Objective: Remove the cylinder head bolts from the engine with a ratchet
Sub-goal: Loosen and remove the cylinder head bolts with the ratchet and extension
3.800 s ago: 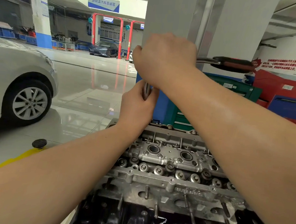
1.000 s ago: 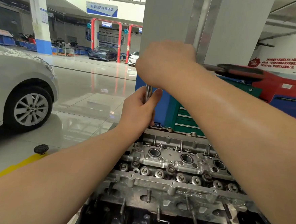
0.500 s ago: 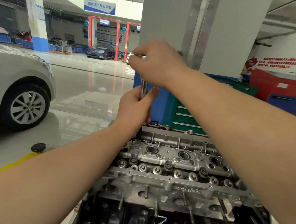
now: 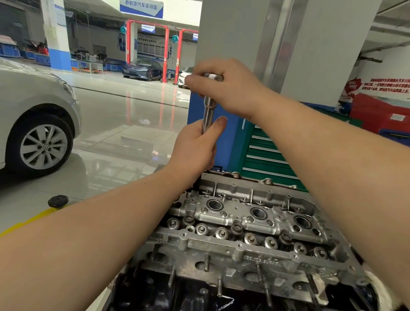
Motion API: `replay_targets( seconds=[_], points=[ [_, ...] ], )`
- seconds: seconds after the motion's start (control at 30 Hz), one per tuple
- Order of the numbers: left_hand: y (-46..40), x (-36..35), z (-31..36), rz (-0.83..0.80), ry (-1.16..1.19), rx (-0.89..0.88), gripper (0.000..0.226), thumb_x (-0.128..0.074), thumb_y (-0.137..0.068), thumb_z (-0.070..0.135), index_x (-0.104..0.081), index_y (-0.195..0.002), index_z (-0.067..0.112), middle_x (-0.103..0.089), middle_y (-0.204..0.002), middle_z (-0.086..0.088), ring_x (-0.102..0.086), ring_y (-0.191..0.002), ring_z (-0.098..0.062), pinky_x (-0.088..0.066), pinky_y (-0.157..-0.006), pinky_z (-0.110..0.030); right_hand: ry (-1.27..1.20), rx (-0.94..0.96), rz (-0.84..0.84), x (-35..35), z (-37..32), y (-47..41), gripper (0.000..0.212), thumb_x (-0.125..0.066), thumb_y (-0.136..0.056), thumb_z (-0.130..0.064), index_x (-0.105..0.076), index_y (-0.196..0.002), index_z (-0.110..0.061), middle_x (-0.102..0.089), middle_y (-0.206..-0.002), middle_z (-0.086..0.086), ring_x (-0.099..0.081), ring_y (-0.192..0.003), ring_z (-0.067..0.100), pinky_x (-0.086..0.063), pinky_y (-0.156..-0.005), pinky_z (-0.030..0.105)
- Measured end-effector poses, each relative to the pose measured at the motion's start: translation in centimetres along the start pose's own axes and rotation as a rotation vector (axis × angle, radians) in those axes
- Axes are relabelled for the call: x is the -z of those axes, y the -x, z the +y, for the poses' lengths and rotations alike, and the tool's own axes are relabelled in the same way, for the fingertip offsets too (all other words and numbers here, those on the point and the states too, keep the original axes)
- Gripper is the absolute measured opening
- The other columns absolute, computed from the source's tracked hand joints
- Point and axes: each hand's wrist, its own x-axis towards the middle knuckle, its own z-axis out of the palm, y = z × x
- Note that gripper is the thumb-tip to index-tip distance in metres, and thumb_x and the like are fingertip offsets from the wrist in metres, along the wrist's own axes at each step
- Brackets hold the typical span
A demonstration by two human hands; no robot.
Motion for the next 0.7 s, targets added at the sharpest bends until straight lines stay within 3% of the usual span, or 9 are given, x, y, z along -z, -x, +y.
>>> replay_targets(
  seconds=[0.07,0.13,0.2,0.3,0.4,0.5,0.63,0.7],
  points=[
    [0.0,0.1,-0.1,-0.017,-0.009,-0.011,0.050,-0.066,-0.098,0.047,-0.040,-0.058,0.030,-0.042,-0.048,-0.003,-0.035,-0.038,-0.020,-0.033,-0.042,-0.026,0.084,0.022,0.098,-0.8,0.0,0.0,0.031,-0.056,-0.097,-0.039,-0.063,-0.073,-0.022,-0.055,-0.066,-0.011,-0.052,-0.067,0.011,-0.043,-0.064,0.027],
    [0.0,0.5,0.0,-0.020,-0.045,-0.019,0.050,-0.068,-0.093,0.056,-0.044,-0.059,0.028,-0.049,-0.048,-0.006,-0.044,-0.038,-0.023,-0.038,-0.043,-0.028,0.430,-0.051,0.165,-0.9,-1.2,-0.5,0.032,-0.043,-0.088,-0.040,-0.049,-0.065,-0.018,-0.048,-0.063,-0.004,-0.045,-0.060,0.019,-0.034,-0.057,0.028],
    [0.2,0.8,0.1,-0.001,-0.054,-0.018,0.046,-0.071,-0.087,0.062,-0.053,-0.067,0.025,-0.058,-0.052,-0.010,-0.057,-0.041,-0.025,-0.044,-0.043,-0.029,0.807,-0.220,0.084,-0.4,-3.0,-0.9,0.019,-0.035,-0.079,-0.033,-0.042,-0.068,-0.018,-0.045,-0.070,-0.001,-0.044,-0.060,0.021,-0.041,-0.067,0.032],
    [0.3,0.6,0.2,-0.004,-0.054,-0.013,0.053,-0.069,-0.091,0.060,-0.050,-0.068,0.017,-0.056,-0.051,-0.010,-0.055,-0.040,-0.025,-0.044,-0.043,-0.029,0.948,-0.324,-0.006,-0.1,-3.9,-1.1,0.011,-0.038,-0.079,-0.026,-0.043,-0.073,-0.020,-0.048,-0.077,0.000,-0.048,-0.066,0.022,-0.047,-0.076,0.043],
    [0.5,0.3,0.4,-0.021,0.033,0.044,0.051,-0.065,-0.101,0.047,-0.038,-0.067,0.020,-0.040,-0.047,-0.004,-0.033,-0.038,-0.020,-0.033,-0.043,-0.027,0.916,-0.238,0.095,-0.5,-3.0,-1.1,0.028,-0.043,-0.086,-0.043,-0.046,-0.069,-0.020,-0.049,-0.072,-0.002,-0.047,-0.063,0.020,-0.040,-0.062,0.031],
    [0.4,0.4,0.5,-0.039,0.083,0.089,0.052,-0.063,-0.104,0.035,-0.032,-0.065,0.020,-0.032,-0.045,0.000,-0.025,-0.036,-0.017,-0.027,-0.042,-0.023,0.689,-0.095,0.031,-0.2,-1.8,-1.1,0.042,-0.046,-0.089,-0.063,-0.061,-0.081,-0.024,-0.053,-0.073,-0.013,-0.055,-0.071,0.015,-0.035,-0.060,0.029],
    [0.5,0.3,0.8,-0.062,0.074,0.096,0.054,-0.062,-0.105,0.033,-0.031,-0.063,0.020,-0.032,-0.043,0.002,-0.024,-0.034,-0.017,-0.026,-0.042,-0.022,0.194,0.003,-0.039,0.2,-1.0,0.0,0.018,-0.060,-0.093,-0.051,-0.064,-0.082,-0.038,-0.067,-0.086,-0.009,-0.064,-0.081,0.013,-0.047,-0.072,0.028],
    [0.5,0.3,0.7,-0.068,0.074,0.090,0.055,-0.063,-0.104,0.034,-0.031,-0.062,0.020,-0.032,-0.043,0.002,-0.025,-0.034,-0.017,-0.027,-0.042,-0.022,0.270,0.001,0.033,-0.3,-0.9,0.0,0.021,-0.056,-0.094,-0.045,-0.062,-0.078,-0.033,-0.065,-0.081,-0.004,-0.062,-0.081,0.022,-0.046,-0.066,0.030]
  ],
)
